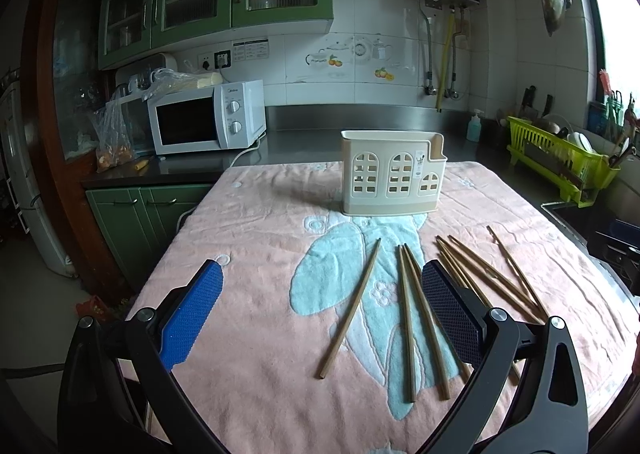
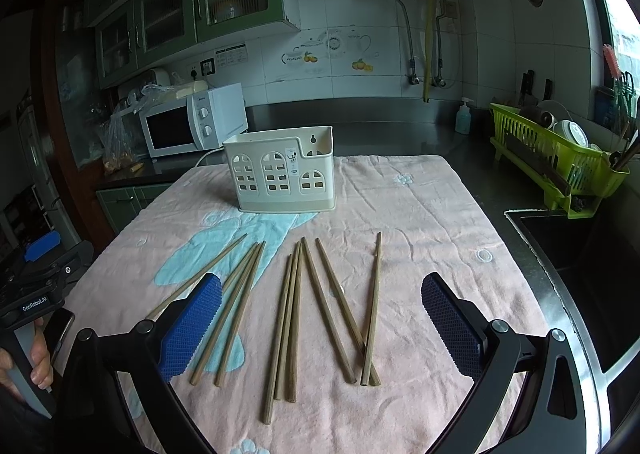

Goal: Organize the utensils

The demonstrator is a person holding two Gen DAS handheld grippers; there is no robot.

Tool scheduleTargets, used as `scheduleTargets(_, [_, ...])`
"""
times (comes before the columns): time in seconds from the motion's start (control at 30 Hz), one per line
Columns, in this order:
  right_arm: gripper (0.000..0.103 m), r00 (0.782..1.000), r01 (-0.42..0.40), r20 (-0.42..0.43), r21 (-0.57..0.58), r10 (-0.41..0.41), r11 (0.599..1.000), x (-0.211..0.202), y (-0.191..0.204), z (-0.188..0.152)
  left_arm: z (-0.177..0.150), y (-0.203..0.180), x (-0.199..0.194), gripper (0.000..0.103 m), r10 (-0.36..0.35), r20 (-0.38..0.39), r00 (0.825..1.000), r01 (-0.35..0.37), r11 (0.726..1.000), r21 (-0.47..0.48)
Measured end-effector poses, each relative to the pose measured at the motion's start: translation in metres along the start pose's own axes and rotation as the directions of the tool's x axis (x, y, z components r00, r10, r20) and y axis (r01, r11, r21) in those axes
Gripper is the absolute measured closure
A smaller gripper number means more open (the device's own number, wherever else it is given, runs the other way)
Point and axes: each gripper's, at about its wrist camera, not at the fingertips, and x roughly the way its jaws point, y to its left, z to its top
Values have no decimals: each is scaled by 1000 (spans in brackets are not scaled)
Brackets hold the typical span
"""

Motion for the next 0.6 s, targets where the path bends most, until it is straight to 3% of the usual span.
scheduleTargets(0.6, [6,1000,0,-27,4,0,1000,13,0,-5,-3,5,14,5,1,-39,999,-1,1000,-1])
